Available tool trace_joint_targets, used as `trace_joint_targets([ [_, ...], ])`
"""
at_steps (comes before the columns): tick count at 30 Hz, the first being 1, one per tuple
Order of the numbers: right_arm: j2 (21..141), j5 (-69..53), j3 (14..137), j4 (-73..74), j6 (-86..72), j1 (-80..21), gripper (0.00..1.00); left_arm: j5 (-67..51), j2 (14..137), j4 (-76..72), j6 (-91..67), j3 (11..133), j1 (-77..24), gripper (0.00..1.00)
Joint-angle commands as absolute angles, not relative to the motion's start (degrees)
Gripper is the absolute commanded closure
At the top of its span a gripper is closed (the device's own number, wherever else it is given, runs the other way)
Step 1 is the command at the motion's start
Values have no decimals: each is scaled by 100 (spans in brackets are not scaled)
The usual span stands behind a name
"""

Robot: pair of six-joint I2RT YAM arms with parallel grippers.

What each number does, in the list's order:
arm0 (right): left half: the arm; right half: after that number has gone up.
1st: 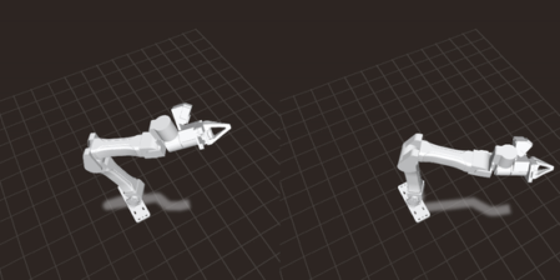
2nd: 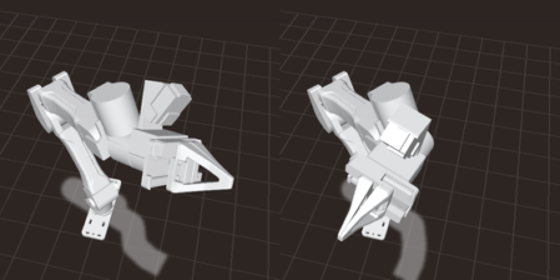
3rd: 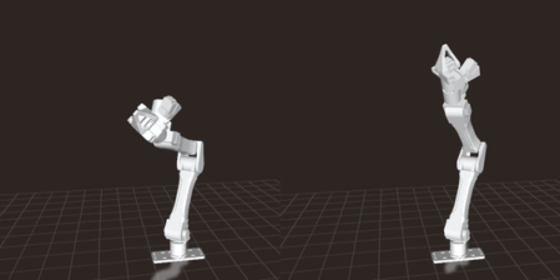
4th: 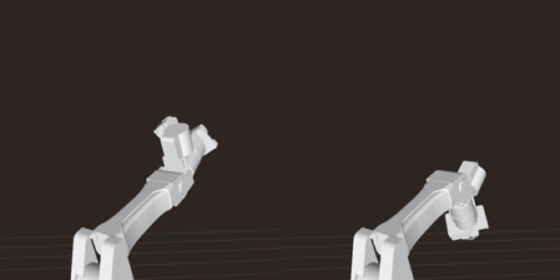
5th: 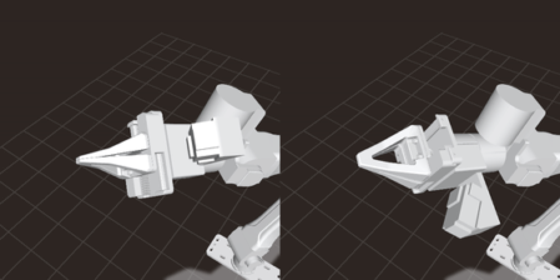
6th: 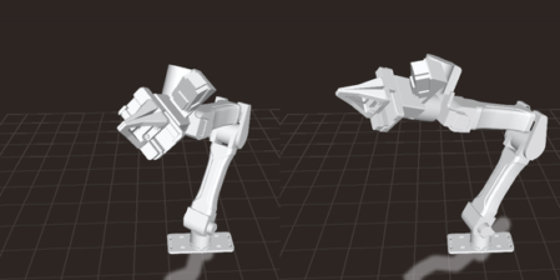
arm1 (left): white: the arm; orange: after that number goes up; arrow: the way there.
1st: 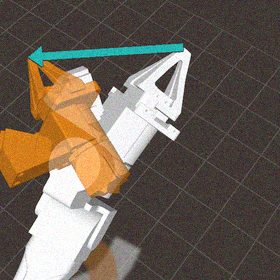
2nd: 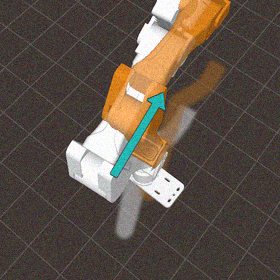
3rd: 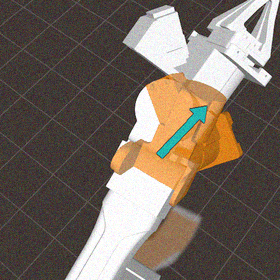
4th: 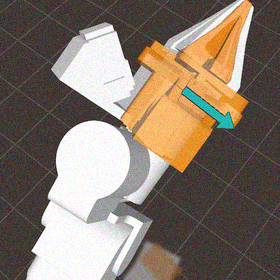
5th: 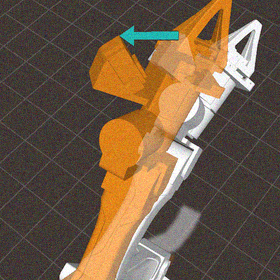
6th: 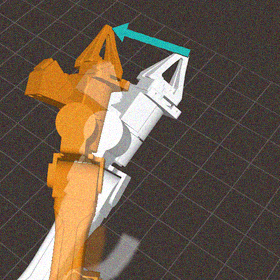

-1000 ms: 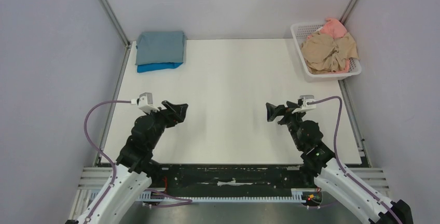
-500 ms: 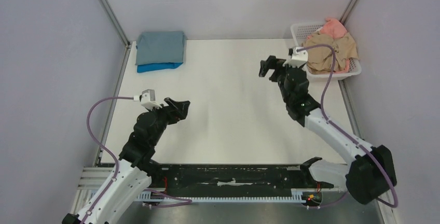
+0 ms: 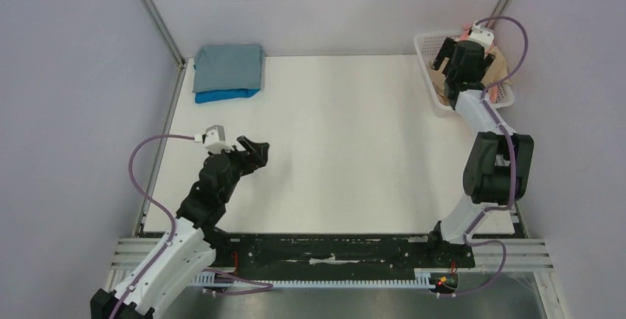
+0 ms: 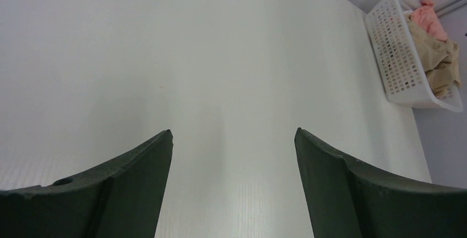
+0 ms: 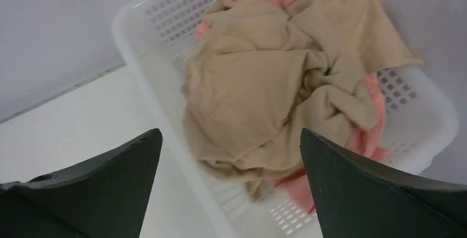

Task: Fold and stack the t-shirts
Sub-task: Grab crumpled tshirt from bin with the right arm

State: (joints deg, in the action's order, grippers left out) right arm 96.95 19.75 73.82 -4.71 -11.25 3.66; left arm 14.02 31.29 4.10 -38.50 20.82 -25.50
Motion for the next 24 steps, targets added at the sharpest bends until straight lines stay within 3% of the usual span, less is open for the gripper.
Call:
trace_joint_targets([
  [1, 10529, 1926, 8387, -25, -721, 930, 1, 1723, 3485, -122, -3719, 2083, -2540, 13],
  [4, 11240, 1827, 9136, 434, -512, 1194, 1, 1779, 3687, -282, -3702, 2100, -2541, 13],
  [10, 11907, 1930, 9582, 590, -259, 1324, 17, 1954, 3944, -553, -3651, 2084, -2540, 13],
  [12, 11970, 1903, 9615, 598, -309, 1357, 47, 1993, 4010, -601, -3640, 2083, -2541, 13],
  [15, 11869, 1742, 9550, 546, -367, 1402, 79, 2019, 4084, -608, -3635, 2095, -2540, 13],
  [18, 11644, 1437, 9632, 526, -212, 1415, 100, 2050, 4068, -545, -3665, 2107, -2542, 13],
  [24, 10503, 683, 9595, 343, -229, 1400, 100, 1903, 3862, -437, -3749, 2082, -2540, 13],
])
